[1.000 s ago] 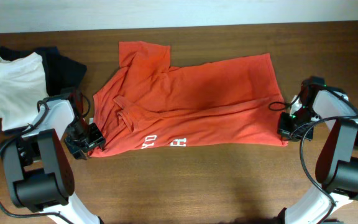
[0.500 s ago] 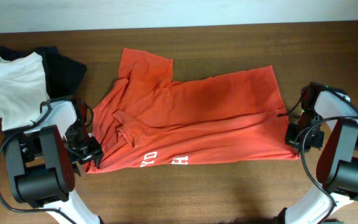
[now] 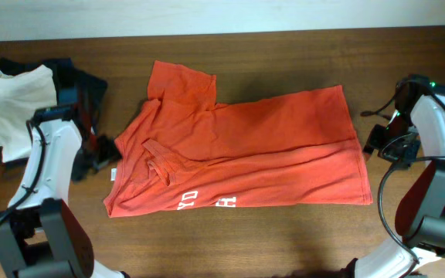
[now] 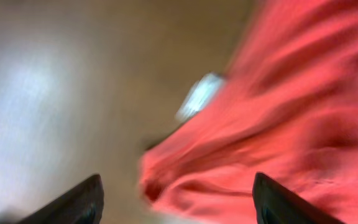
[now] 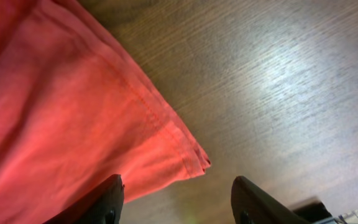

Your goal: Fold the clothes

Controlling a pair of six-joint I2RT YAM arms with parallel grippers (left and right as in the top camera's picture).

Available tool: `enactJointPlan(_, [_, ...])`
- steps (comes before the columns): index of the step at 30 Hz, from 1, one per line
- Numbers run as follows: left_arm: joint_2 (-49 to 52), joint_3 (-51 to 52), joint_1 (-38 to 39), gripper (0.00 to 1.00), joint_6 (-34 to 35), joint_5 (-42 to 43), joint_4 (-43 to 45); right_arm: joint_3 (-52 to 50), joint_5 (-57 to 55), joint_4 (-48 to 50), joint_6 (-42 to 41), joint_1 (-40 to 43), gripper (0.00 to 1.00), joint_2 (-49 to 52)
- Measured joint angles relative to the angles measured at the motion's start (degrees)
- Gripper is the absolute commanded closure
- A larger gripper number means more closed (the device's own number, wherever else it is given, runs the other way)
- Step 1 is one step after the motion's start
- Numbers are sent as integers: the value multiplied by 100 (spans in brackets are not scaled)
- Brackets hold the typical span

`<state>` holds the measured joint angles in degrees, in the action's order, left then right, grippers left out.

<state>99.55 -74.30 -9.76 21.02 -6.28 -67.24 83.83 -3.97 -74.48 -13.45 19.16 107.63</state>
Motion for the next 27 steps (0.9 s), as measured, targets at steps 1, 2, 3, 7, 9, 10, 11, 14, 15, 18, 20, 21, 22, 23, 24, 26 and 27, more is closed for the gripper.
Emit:
enactJointPlan(1, [-57,-361,205,21,-352,415,490,103,24,-92,-4,0,41,-22])
enactJointPlan(2, [-72,-455,332,21,-507,579,769,164,44,-188,0,0,40,-24])
enactJointPlan(3, [-98,-535,505,21,-728,846,1303,195,52,-258,-4,0,41,-24])
enactJointPlan(7, [74,-789,852,18,-1182,1484,2662,216,83,-398,-4,0,41,-24])
enactJointPlan(9, [575,-1152,857,16,-1246,1558,3101,216,87,-417,-4,0,41,-24])
enactJointPlan(10, [756,-1213,857,16,-1250,1578,3180,216,90,-415,-2,0,41,-24])
enactJointPlan(11, [1040,-1342,857,16,-1252,1624,3460,219,90,-424,-2,0,41,-24])
enactJointPlan(14, [1829,-1576,857,17,-1270,1683,4212,221,101,-420,-2,0,40,-24])
enactJointPlan(15, [2048,-1576,857,18,-1268,1729,4389,221,103,-422,-4,0,40,-24])
enactJointPlan(18, [2492,-1587,857,23,-1224,1812,5071,221,105,-420,-2,0,40,-24])
enactJointPlan(20, [2699,-1602,857,23,-1174,1838,5460,221,105,-420,-2,0,40,-24])
enactJointPlan(21, [2761,-1604,857,24,-1126,1838,5600,221,105,-417,-4,0,40,-24])
enactJointPlan(22, [2824,-1604,857,24,-1064,1843,5722,221,105,-420,0,0,40,-24])
enactJointPlan(23, [2870,-1604,857,24,-1021,1849,5764,221,105,-417,0,0,40,-24])
enactJointPlan(24, [2942,-1604,857,27,-942,1853,5814,221,105,-417,-4,0,40,-24])
enactJointPlan(26, [3180,-1646,857,32,-772,2050,5976,221,103,-417,-4,0,40,-24])
enactJointPlan(27, [3204,-1648,857,35,-758,2116,5984,221,107,-415,-4,0,40,-24])
